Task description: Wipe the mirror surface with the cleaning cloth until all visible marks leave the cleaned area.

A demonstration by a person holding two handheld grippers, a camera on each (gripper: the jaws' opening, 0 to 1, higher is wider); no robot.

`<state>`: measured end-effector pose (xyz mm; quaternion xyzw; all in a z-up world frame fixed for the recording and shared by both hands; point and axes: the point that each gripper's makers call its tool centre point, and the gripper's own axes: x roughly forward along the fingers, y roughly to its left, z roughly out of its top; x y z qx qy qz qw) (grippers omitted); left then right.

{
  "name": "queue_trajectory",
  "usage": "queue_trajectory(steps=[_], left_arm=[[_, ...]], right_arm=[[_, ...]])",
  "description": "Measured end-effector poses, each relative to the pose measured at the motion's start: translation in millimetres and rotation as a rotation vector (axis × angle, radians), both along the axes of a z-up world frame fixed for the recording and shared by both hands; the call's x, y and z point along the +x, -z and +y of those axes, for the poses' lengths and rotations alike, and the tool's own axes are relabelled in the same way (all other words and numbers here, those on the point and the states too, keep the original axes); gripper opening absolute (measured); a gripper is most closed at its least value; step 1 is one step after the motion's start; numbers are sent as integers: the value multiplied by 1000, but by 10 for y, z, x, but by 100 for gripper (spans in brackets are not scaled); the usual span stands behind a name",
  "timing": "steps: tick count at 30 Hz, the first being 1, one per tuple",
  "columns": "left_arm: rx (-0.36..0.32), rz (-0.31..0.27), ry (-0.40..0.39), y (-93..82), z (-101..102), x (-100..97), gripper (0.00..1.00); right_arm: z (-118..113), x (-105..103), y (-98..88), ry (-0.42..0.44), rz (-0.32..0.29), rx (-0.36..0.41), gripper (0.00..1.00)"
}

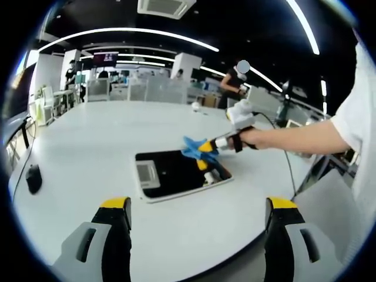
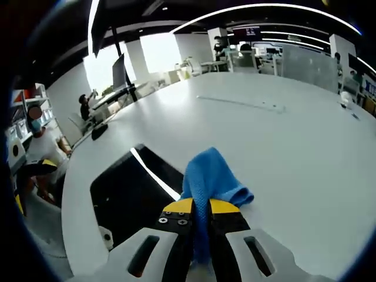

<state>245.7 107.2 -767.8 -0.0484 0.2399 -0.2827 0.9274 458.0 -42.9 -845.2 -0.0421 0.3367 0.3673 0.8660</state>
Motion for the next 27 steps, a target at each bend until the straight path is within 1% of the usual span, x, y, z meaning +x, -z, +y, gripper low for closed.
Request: queue_trajectory(steps=[8, 11, 23, 27], left_arm=[[3, 4, -1, 6, 9, 6, 95], [4, 5, -2, 6, 10, 6, 95], [1, 12, 4, 9, 2, 4, 95], [-1, 14, 3, 9, 3, 7, 95]], right_arm=[[19, 1, -17, 0, -4, 5, 3], [4, 65, 2, 0, -5, 6, 3], [31, 76, -18, -2, -18, 7, 3], [-1, 157, 19, -3, -19, 4, 3]])
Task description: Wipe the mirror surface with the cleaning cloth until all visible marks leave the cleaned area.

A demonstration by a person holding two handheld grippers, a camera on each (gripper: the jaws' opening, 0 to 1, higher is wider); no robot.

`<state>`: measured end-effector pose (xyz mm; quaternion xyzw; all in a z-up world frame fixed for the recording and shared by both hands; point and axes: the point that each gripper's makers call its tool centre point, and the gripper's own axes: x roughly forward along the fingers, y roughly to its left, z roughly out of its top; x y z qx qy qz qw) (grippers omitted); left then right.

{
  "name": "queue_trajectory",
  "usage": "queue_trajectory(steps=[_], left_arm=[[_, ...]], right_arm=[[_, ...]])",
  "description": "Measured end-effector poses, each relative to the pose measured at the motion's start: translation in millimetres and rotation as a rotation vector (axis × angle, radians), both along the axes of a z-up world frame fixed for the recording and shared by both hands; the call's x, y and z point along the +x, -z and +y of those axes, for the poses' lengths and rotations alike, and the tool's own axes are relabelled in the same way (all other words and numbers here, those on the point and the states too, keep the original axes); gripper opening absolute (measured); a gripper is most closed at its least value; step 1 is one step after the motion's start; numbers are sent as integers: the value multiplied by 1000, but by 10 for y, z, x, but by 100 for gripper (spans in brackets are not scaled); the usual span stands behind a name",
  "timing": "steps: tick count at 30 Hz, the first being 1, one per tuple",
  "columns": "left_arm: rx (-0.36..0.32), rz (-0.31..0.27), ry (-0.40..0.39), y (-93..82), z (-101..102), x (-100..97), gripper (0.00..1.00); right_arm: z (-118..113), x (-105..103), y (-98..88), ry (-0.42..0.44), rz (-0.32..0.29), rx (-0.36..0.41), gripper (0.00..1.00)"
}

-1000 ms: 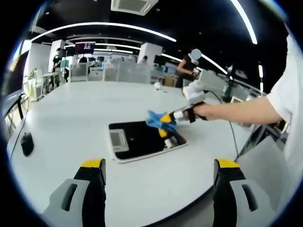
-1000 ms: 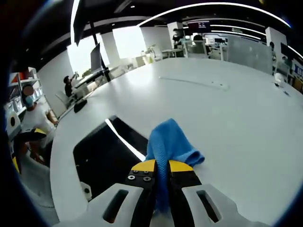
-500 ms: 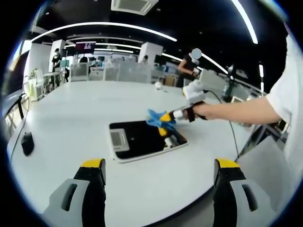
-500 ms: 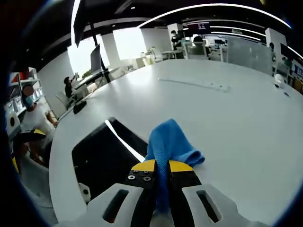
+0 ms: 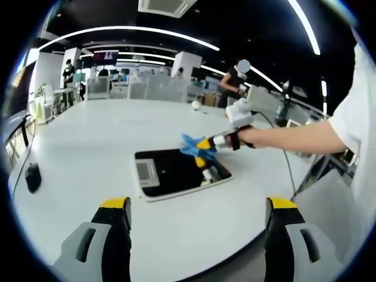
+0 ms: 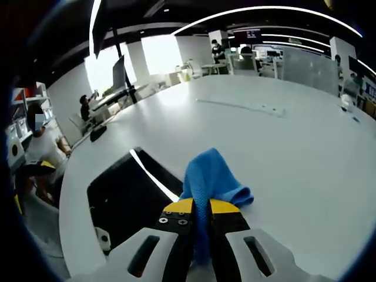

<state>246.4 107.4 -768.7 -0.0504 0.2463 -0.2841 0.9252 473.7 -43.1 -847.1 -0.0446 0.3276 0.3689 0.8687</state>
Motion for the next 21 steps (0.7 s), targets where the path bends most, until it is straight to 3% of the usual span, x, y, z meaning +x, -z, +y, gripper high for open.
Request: queue_trajectory(steps=[13, 21], left_arm=[[0, 4, -1, 8, 7, -3, 95], [-2, 4, 3, 11, 5, -6, 95]], right_arm=[[46, -103, -64, -1, -3, -13, 3], [21, -50, -130, 4, -19, -16, 3]])
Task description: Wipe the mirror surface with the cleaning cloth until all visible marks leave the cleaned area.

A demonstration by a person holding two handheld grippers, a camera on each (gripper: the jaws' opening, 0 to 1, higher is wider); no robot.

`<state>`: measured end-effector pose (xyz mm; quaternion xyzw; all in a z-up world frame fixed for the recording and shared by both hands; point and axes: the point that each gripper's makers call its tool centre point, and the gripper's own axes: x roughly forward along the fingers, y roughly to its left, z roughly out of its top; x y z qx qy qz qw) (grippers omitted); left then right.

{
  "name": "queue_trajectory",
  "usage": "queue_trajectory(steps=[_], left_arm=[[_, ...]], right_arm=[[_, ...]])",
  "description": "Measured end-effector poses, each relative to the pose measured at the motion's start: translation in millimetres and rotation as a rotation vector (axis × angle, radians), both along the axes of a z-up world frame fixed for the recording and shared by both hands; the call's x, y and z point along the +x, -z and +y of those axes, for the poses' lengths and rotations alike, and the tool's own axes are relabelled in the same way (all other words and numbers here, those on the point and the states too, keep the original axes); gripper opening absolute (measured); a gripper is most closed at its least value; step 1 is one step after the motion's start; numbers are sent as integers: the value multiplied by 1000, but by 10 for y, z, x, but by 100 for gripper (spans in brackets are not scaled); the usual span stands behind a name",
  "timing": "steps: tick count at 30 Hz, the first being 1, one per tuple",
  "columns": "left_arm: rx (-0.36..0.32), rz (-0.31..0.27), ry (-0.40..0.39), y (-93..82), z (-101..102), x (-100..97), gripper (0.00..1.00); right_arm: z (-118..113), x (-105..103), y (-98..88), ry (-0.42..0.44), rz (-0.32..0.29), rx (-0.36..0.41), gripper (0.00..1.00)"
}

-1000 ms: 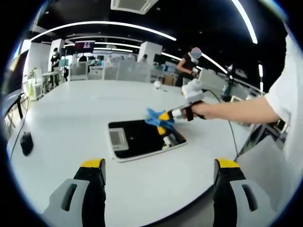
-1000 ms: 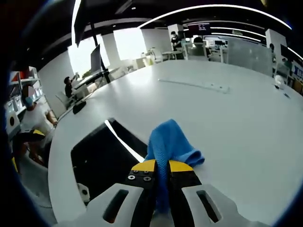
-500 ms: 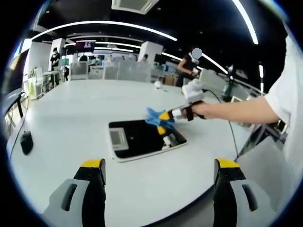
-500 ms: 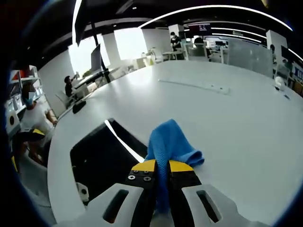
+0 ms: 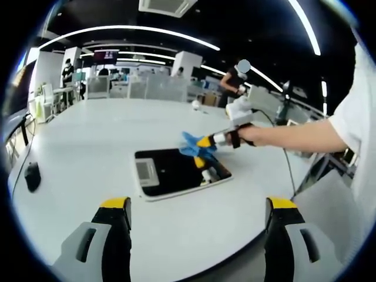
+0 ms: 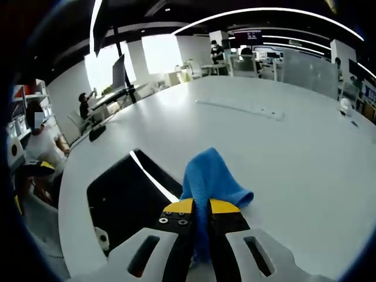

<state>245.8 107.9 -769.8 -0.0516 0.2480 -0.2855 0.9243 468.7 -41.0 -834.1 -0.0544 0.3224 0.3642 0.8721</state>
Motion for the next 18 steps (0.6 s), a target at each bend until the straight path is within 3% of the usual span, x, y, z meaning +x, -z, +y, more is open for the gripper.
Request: queue_trajectory(steps=[9, 18], left_arm=[[-6, -5, -2, -11, -3, 6, 94], [-23, -17, -5, -46, -15, 10, 96]], right_arm=[[-33, -24, -99, 8, -17, -6, 3], [-57, -43, -325, 5, -59, -21, 3]])
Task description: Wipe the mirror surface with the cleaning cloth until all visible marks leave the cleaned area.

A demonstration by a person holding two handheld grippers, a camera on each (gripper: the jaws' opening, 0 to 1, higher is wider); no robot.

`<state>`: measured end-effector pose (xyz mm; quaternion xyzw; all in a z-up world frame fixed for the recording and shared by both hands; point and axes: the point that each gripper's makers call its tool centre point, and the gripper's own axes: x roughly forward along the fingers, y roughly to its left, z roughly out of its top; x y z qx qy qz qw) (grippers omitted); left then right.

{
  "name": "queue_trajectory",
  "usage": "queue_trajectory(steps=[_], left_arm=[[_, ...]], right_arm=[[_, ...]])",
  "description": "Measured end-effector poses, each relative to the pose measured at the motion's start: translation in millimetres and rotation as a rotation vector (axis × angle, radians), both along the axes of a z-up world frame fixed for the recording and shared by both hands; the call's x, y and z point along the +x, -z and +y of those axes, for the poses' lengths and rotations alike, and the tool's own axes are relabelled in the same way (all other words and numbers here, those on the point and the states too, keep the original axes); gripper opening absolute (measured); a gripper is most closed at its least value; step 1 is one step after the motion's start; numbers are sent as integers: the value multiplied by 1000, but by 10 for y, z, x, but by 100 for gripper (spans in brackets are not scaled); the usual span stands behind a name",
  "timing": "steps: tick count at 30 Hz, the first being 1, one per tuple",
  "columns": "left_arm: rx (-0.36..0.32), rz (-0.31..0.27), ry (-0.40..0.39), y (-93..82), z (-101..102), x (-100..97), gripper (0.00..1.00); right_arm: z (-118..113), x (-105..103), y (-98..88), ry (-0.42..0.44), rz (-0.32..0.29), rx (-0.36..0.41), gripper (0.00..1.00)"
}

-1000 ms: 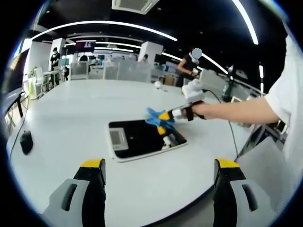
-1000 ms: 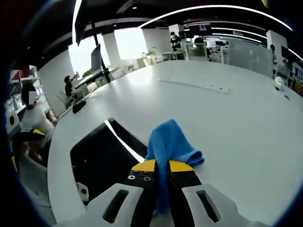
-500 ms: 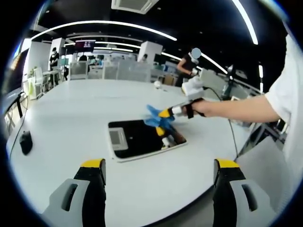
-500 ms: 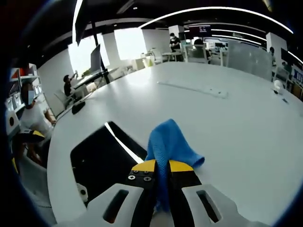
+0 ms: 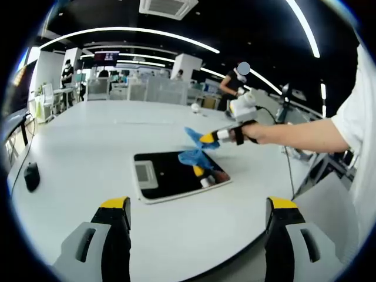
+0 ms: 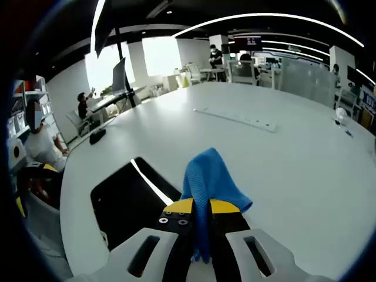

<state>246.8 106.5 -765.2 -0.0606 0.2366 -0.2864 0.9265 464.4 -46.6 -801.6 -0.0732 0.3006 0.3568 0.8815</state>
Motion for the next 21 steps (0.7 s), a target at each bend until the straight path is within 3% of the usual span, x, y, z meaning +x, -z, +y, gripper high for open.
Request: queue_trajectory(steps=[21], left_arm=[[-15, -16, 16, -34, -29, -21, 96]], right_arm=[[-110, 57, -281, 13, -40, -3, 3]])
